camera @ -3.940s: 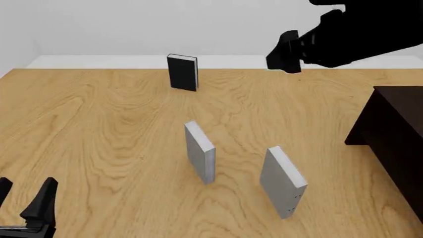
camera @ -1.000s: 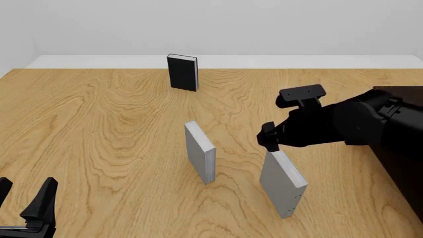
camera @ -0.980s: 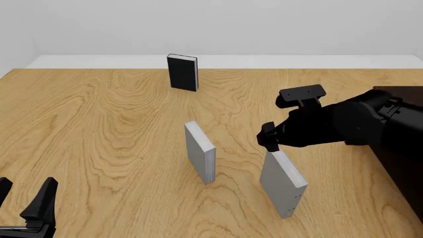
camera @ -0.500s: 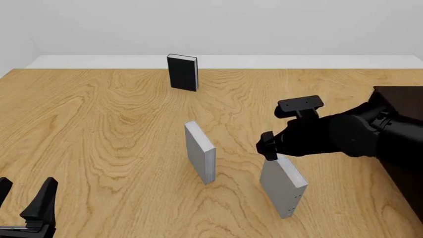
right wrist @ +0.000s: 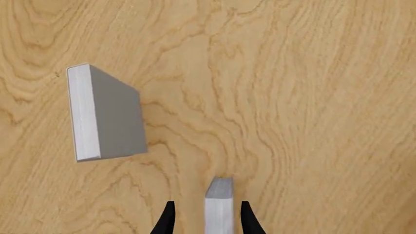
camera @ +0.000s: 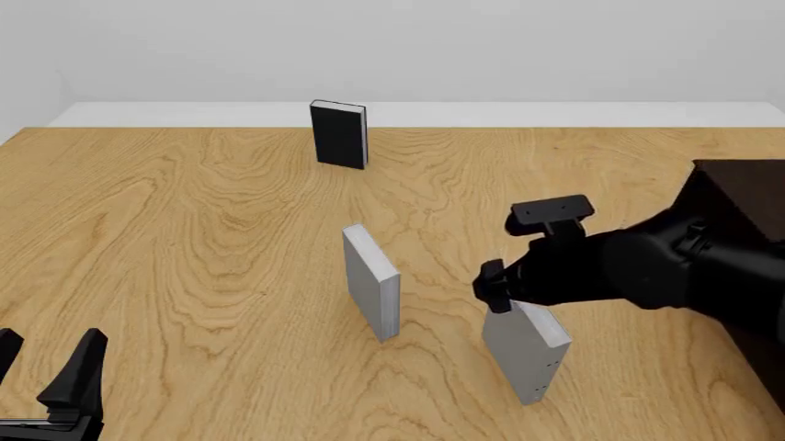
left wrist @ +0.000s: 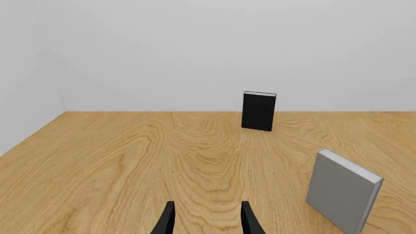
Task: Pick up the book on the right and place it on the cabinet shelf.
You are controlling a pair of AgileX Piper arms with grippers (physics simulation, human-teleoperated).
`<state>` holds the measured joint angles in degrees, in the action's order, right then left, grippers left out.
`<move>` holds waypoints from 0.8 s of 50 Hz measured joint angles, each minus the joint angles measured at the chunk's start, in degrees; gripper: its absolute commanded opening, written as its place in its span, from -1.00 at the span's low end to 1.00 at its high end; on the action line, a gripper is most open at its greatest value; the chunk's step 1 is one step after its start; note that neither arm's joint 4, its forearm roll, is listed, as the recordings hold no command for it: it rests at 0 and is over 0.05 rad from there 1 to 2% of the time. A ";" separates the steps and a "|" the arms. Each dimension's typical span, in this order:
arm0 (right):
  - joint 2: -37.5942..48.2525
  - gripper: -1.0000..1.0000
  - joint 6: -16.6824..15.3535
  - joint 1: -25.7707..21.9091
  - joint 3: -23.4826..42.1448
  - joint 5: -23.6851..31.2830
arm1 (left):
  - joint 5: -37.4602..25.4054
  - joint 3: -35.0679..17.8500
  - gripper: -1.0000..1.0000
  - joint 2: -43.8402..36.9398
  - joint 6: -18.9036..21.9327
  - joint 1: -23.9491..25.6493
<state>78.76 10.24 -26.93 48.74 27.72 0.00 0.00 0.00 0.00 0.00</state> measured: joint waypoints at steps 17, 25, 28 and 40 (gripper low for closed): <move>1.25 1.00 0.77 -0.95 -2.02 -2.24 | 0.00 0.00 1.00 0.00 0.00 0.00; 1.89 1.00 0.73 -1.18 -2.23 -2.96 | 0.00 0.00 1.00 0.00 0.00 0.00; 2.03 1.00 0.61 -1.15 -2.17 -3.03 | 0.00 0.00 1.00 0.00 0.00 0.00; 1.98 -1.00 -0.78 -0.34 -1.42 -2.39 | 0.00 0.00 1.00 0.00 0.00 0.00</move>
<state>80.74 9.45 -27.27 47.32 25.33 0.00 0.00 0.00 0.00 0.00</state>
